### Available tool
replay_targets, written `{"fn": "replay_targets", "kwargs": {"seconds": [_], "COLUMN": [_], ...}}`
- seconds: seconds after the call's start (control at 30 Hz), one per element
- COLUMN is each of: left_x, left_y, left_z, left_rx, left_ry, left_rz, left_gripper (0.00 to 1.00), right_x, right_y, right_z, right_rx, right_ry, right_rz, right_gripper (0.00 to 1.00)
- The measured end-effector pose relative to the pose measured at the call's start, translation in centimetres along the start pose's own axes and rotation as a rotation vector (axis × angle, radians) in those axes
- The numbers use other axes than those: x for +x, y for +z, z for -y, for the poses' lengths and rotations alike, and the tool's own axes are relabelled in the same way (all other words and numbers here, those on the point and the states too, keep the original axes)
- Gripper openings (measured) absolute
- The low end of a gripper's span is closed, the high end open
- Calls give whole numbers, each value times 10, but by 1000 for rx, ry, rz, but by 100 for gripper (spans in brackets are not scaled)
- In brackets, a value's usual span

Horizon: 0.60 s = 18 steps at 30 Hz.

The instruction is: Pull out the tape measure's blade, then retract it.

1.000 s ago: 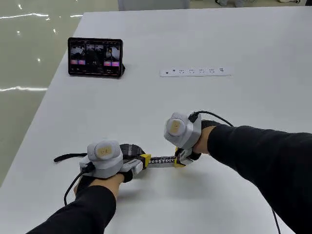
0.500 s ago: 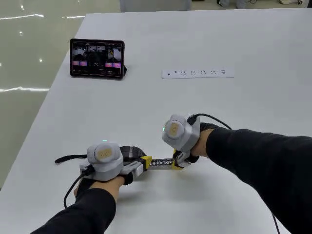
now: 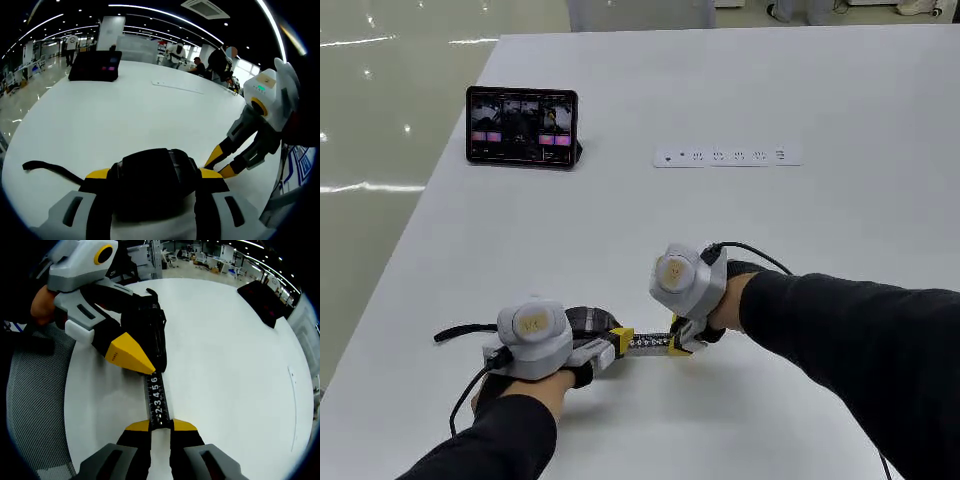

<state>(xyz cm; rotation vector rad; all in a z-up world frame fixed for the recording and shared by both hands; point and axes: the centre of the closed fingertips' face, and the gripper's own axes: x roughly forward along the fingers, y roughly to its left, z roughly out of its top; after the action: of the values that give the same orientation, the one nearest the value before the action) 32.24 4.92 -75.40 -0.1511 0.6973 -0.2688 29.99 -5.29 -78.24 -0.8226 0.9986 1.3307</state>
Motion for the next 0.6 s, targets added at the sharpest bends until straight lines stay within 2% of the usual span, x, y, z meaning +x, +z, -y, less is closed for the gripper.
{"fn": "replay_targets", "kwargs": {"seconds": [0.6], "left_x": [0], "left_y": [0], "left_z": [0], "left_rx": [-7], "left_ry": [-6], "left_rz": [2], "left_gripper": [63], "right_x": [3], "right_y": [10], "right_z": [-1], "right_rx": [-6], "right_ry": [3], "right_rz": [12], "right_gripper": [10]}}
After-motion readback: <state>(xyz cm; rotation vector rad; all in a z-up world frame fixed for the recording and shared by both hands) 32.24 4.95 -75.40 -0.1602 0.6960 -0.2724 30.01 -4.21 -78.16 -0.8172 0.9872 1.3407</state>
